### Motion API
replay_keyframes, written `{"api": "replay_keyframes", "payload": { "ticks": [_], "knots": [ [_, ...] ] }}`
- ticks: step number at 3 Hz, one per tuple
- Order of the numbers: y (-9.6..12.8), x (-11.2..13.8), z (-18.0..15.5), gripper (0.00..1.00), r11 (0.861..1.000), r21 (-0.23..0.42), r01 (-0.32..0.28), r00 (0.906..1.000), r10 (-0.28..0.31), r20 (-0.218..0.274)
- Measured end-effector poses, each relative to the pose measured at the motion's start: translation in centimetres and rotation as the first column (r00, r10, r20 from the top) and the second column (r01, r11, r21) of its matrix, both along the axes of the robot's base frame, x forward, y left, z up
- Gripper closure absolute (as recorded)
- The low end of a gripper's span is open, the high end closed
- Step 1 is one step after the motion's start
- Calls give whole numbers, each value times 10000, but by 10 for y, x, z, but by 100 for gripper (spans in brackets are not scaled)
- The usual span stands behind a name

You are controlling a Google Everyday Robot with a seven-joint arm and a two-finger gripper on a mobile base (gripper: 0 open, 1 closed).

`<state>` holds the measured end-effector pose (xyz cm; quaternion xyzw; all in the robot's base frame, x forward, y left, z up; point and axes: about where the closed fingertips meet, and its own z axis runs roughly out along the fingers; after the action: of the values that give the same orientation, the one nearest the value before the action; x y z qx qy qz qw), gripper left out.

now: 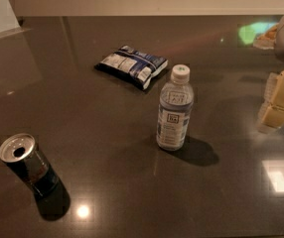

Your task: Knock blue plastic bottle over

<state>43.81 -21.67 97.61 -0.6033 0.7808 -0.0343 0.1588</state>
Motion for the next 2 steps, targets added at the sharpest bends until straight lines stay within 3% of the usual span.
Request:
{"api": "replay_keyframes", "payload": {
  "ticks": [2],
  "knots": [
    [2, 1, 2, 0, 9998, 215, 44, 10000, -43, -32]
  ]
}}
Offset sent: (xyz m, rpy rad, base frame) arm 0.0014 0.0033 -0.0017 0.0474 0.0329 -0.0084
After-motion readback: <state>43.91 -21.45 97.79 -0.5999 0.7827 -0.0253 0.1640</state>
